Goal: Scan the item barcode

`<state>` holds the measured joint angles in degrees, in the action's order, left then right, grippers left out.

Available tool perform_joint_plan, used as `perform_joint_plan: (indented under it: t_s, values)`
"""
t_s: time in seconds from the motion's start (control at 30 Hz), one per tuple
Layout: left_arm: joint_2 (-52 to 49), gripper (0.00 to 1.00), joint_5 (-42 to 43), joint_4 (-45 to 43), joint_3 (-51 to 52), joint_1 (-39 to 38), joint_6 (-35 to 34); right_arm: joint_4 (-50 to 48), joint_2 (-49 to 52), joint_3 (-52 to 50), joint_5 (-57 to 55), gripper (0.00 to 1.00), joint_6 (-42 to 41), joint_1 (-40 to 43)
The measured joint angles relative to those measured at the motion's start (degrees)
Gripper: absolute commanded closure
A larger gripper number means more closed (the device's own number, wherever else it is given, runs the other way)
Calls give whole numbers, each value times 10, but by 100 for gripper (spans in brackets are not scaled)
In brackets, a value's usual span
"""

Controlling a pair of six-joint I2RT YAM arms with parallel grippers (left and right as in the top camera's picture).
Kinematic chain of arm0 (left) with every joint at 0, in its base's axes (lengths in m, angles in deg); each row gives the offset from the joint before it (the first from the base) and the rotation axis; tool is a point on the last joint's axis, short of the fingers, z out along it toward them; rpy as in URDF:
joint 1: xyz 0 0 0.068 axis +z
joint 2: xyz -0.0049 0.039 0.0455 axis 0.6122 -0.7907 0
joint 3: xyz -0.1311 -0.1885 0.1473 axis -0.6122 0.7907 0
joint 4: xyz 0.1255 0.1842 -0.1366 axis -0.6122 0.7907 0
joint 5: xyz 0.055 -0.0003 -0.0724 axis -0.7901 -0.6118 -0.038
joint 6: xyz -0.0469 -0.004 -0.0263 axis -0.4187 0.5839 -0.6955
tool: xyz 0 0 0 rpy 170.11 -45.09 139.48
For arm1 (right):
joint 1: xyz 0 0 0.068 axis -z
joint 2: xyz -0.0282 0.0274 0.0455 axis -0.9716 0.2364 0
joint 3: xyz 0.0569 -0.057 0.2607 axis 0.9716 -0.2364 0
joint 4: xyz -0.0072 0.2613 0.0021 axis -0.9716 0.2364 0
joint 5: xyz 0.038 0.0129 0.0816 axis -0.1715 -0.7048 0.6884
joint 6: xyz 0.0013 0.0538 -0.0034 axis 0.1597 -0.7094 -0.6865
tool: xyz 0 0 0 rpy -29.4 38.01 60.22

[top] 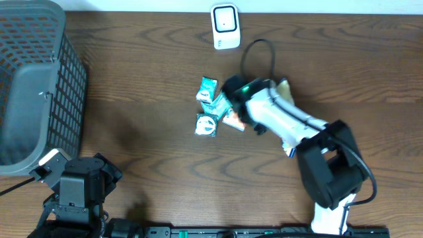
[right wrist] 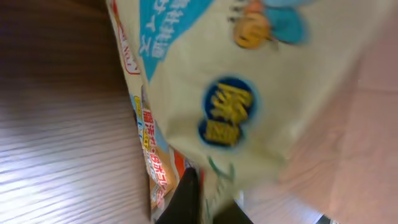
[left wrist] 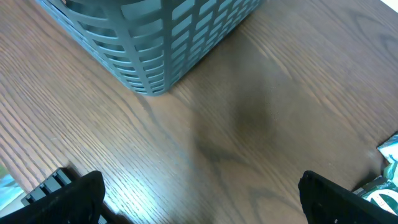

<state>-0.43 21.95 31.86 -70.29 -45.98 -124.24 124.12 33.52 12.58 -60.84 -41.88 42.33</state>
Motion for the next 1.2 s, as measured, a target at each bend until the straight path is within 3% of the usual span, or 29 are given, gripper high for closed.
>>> perform_joint_plan:
  t_s: [0.23, 0.33, 0.43, 0.7, 0.77, 0.87, 1.2]
  values:
    - [0, 2, 0, 0, 0, 0, 0, -38, 4, -5, -21, 98, -59, -56]
    - [0, 2, 0, 0, 0, 0, 0, -58, 7, -9, 0, 94, -69, -64]
    - [0, 2, 0, 0, 0, 0, 0, -75, 7, -10, 37, 66, -79, -68]
    - [0, 2, 0, 0, 0, 0, 0, -134, 8, -11, 201, 50, -82, -76]
    - [0, 2, 0, 0, 0, 0, 0, -150, 8, -11, 249, 25, -79, -76]
    - [0, 2, 0, 0, 0, 0, 0, -176, 8, -11, 314, 13, -73, -76]
    - [0, 2, 0, 0, 0, 0, 0, -225, 12, -12, 459, 10, -55, -77]
